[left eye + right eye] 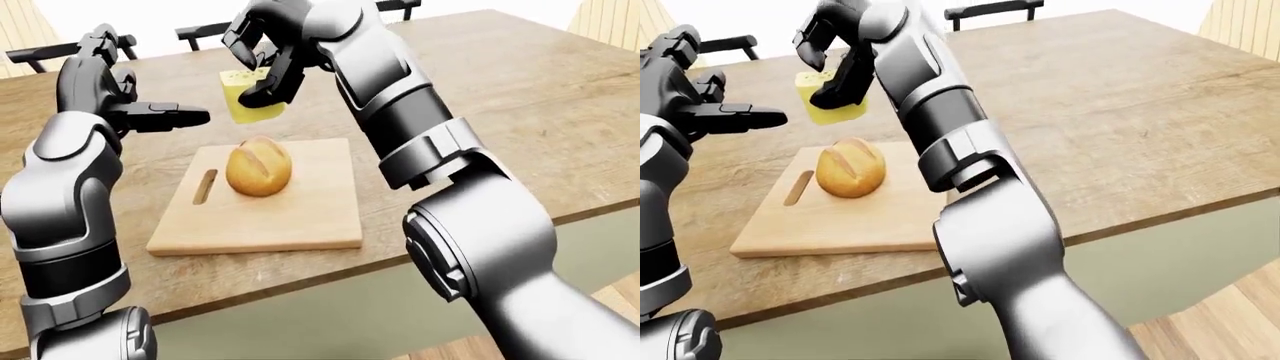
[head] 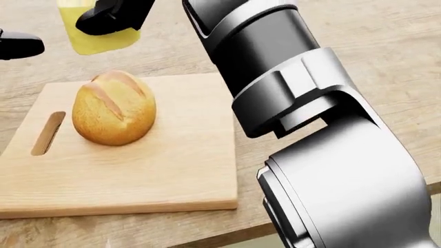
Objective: Pick up the wedge of cheese and place it on the slice of bread to prepare a simple cheese on bread dish.
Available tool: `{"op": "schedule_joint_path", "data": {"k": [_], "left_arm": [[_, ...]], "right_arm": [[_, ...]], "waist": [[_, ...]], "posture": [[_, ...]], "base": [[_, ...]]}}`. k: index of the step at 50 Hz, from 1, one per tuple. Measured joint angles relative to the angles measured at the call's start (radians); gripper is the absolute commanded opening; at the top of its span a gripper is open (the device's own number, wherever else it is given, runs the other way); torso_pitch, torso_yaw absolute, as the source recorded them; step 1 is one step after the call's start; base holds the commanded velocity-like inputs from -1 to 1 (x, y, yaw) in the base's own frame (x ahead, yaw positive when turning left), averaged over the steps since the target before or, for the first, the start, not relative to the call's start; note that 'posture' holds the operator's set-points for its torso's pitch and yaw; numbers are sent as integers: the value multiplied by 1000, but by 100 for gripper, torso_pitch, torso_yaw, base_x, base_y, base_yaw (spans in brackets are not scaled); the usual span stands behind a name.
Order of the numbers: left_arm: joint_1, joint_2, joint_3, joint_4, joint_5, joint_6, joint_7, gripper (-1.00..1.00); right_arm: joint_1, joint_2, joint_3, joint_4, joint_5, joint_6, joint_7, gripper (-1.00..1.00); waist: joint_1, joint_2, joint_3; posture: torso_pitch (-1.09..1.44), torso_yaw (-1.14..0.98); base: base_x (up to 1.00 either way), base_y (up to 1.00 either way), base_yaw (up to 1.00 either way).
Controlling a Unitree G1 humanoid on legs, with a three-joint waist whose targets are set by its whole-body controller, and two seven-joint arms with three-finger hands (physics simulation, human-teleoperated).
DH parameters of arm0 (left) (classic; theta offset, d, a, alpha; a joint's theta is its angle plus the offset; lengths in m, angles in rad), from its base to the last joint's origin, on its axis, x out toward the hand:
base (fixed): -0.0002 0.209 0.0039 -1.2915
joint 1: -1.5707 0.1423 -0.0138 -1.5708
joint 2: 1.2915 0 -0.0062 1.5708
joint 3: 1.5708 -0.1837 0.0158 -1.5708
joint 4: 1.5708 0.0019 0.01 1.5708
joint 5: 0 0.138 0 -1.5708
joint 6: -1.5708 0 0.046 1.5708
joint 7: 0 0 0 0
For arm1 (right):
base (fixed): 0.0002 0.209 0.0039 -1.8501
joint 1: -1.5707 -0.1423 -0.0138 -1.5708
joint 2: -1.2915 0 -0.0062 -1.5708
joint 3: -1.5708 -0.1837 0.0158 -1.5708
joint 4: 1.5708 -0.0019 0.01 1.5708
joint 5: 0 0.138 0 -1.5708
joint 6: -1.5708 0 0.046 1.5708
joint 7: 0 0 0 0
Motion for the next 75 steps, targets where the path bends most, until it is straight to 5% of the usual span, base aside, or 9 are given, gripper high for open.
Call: {"op": "schedule_joint_path", "data": {"k": [44,45,46,67,75], "left_arm": [[5,-13,-10,47,16,-41,-7,100],[6,-13,-10,47,16,-42,-7,100],[7,-14,-10,47,16,-43,-7,100],[8,-16,-10,31,15,-32,-4,100],[-29,6,-8,27,7,0,-6,100]], "right_arm": [[52,69,21,84,-11,-74,-51,-100],[57,70,22,83,-13,-74,-49,-79],[61,70,23,83,-16,-74,-48,100],[72,64,12,72,-29,-64,-49,100],[77,12,-16,2,19,-26,-46,100]], "waist": [[-1,4,-5],[-1,4,-6],[-1,4,-6],[0,4,-7],[4,-3,-5]], "posture": [[0,0],[0,0],[0,0],[0,0],[0,0]], "base": [[0,0,0],[0,0,0],[0,0,0],[0,0,0],[0,0,0]]}}
